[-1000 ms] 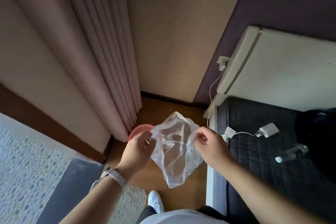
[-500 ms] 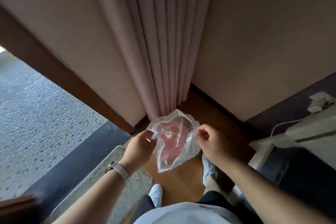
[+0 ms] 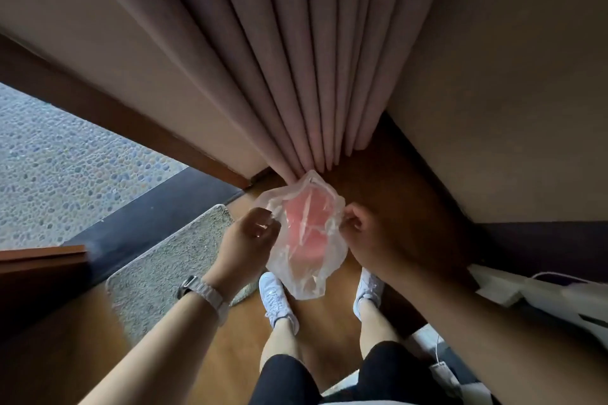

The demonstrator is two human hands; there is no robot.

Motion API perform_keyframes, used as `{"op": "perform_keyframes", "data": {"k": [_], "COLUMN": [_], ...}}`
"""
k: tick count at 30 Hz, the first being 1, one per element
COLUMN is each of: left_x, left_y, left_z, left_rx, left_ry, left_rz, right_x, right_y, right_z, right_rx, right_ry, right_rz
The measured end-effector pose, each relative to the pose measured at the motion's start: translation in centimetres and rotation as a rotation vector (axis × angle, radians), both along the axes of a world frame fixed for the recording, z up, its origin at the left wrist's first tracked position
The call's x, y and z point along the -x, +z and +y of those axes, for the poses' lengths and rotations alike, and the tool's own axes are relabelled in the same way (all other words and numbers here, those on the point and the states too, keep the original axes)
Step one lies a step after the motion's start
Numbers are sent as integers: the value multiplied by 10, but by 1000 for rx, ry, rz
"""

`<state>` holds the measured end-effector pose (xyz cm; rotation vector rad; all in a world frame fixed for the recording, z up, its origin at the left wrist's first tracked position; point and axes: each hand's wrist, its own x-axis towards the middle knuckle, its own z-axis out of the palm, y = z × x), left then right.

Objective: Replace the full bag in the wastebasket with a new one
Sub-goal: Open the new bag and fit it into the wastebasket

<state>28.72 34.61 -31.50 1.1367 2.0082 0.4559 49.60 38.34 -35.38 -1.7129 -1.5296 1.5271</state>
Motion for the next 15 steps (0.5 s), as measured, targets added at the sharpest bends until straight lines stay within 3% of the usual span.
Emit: {"op": "perform_keyframes", "data": {"k": [15], "left_x": [3], "left_y": [-253], "left_z": [5], "left_rx": [76], "left_ry": [229], "left_rz": [-245], "right_x": [15], "right_y": [-250], "right_z": [3], "right_rx": [137], "right_ry": [-125], "right_rz": [-65]}}
